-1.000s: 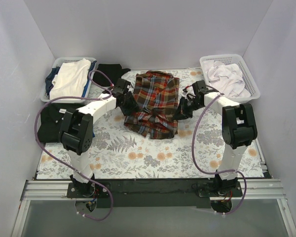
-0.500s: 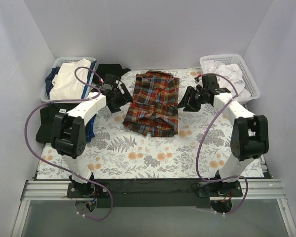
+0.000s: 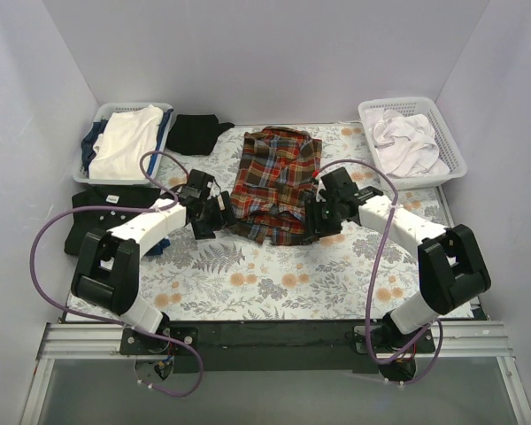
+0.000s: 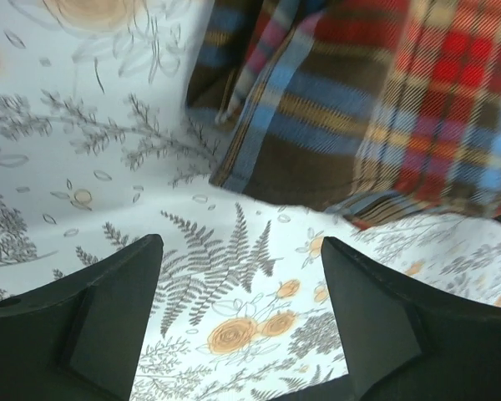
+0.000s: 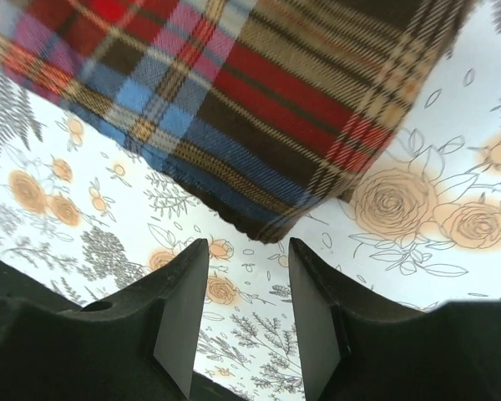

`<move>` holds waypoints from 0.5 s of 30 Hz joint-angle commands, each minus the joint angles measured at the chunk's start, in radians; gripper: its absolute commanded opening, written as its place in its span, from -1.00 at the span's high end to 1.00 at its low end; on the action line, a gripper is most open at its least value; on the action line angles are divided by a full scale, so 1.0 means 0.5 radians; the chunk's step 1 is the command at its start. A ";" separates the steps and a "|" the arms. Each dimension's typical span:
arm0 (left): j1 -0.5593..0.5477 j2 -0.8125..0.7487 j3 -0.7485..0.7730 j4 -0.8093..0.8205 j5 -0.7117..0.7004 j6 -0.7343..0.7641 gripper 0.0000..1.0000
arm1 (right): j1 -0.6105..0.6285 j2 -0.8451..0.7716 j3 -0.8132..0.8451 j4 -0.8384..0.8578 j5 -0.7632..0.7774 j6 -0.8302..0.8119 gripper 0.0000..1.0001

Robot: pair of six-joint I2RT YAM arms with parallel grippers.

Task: Fold and stack the long sleeve shirts
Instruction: Fold the shirt

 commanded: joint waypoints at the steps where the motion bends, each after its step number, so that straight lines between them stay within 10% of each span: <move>1: -0.062 -0.004 -0.068 0.054 -0.105 0.093 -0.52 | 0.115 0.007 -0.076 -0.029 0.174 -0.046 -0.01; 15: -0.163 0.410 0.440 0.150 -0.234 0.253 -0.49 | 0.174 0.458 0.484 -0.017 0.502 -0.022 0.03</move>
